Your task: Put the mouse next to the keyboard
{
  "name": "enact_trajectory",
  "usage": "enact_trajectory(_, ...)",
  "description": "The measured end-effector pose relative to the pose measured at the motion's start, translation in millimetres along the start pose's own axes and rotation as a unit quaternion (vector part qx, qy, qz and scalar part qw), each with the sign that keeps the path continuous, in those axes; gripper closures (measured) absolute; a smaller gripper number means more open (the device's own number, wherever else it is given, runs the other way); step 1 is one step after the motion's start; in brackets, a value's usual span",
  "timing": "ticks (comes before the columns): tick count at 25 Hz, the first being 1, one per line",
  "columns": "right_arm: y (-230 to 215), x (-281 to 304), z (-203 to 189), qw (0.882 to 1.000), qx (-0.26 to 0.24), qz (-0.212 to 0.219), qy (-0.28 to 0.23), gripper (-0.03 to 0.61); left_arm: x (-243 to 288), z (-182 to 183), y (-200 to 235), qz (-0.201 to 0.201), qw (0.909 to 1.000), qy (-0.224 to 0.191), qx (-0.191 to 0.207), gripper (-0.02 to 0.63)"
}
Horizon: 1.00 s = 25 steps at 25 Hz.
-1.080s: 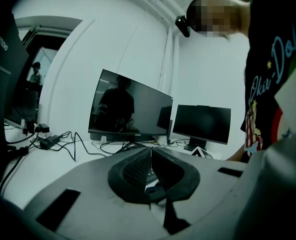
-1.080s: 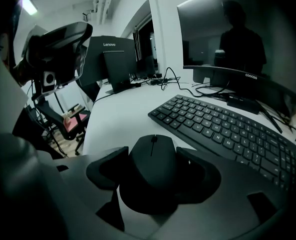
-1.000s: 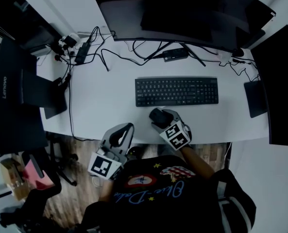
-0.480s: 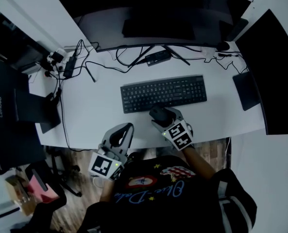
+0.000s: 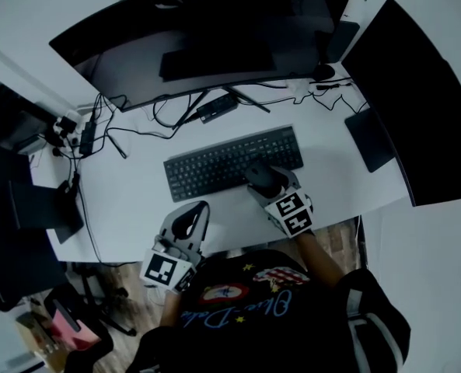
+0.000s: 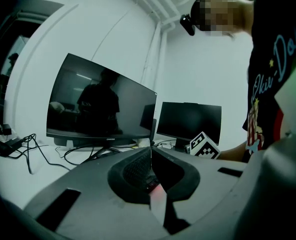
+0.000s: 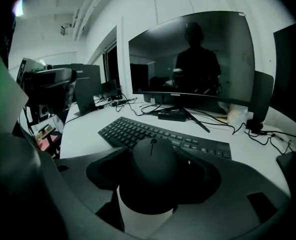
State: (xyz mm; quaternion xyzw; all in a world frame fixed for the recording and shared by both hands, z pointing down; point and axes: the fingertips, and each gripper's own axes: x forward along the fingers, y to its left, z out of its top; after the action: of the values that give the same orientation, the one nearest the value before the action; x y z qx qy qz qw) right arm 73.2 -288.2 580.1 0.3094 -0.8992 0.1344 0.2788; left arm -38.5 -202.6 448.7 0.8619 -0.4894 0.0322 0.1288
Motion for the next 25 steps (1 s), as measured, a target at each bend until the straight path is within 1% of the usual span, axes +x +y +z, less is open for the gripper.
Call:
enact_trajectory(2, -19.2, -7.9, 0.7, 1.000, 0.006, -0.016, -0.005, 0.298, 11.4, 2.5, -4.3, -0.010, 0.9999, -0.006, 0.010, 0.609)
enact_trajectory(4, -38.7, -15.5, 1.4, 0.999, 0.010, -0.033, -0.009, 0.298, 22.5, 4.5, -7.6, -0.015, 0.9997, -0.012, 0.011, 0.609)
enact_trajectory(13, -123.8, -40.8, -2.3, 0.994, 0.031, -0.100, -0.022, 0.298, 69.3, 3.1, -18.8, -0.031, 0.9994, 0.001, 0.015, 0.609)
enact_trajectory(18, -164.4, -45.2, -6.8, 0.990, 0.045, -0.127, -0.026, 0.298, 92.4, 13.4, -25.0, -0.041, 0.9986, -0.008, 0.032, 0.609)
enact_trajectory(21, -185.8, -45.5, -11.4, 0.988, 0.054, -0.142, -0.024, 0.298, 98.7, 21.0, -29.0, -0.042, 0.9985, -0.024, 0.025, 0.609)
enact_trajectory(25, -205.7, -42.2, -20.4, 0.985, 0.068, -0.155, -0.020, 0.298, 98.7, 11.3, -26.9, -0.029, 0.9994, -0.003, 0.020, 0.609)
